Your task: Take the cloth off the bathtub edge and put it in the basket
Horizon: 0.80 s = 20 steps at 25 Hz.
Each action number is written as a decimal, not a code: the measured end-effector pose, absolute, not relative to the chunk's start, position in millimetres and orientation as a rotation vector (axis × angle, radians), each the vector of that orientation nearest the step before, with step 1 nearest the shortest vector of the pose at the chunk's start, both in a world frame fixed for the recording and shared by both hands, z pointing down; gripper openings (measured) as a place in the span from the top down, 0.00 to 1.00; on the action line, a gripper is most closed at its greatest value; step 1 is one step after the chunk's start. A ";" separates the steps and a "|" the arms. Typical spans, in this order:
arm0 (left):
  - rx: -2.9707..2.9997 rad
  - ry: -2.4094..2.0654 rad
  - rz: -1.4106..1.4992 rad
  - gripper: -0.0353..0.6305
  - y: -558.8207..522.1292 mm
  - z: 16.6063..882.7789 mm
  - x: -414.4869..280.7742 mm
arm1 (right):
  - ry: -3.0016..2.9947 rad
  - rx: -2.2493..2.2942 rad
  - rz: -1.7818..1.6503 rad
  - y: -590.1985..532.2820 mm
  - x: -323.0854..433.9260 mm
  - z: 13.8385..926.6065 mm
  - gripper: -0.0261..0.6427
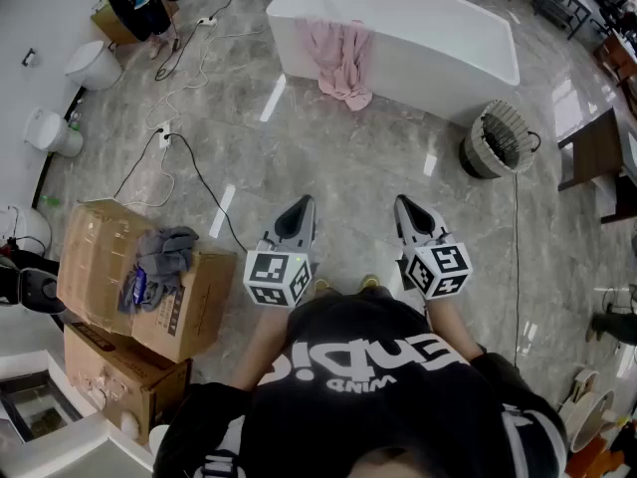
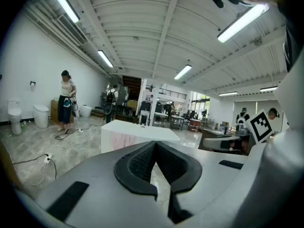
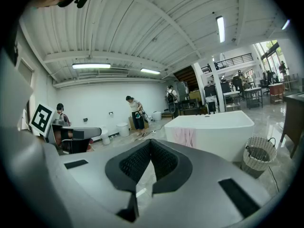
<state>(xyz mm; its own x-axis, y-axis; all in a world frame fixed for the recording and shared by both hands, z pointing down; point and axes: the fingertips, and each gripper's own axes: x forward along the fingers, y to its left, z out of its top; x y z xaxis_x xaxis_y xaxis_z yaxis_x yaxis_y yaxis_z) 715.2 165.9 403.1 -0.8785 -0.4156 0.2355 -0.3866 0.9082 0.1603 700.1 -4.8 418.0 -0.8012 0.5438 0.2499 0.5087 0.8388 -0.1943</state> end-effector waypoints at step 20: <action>0.732 -2.774 -0.130 0.93 206.8 419.6 691.8 | -2.762 -0.682 0.195 34.5 698.7 432.8 0.94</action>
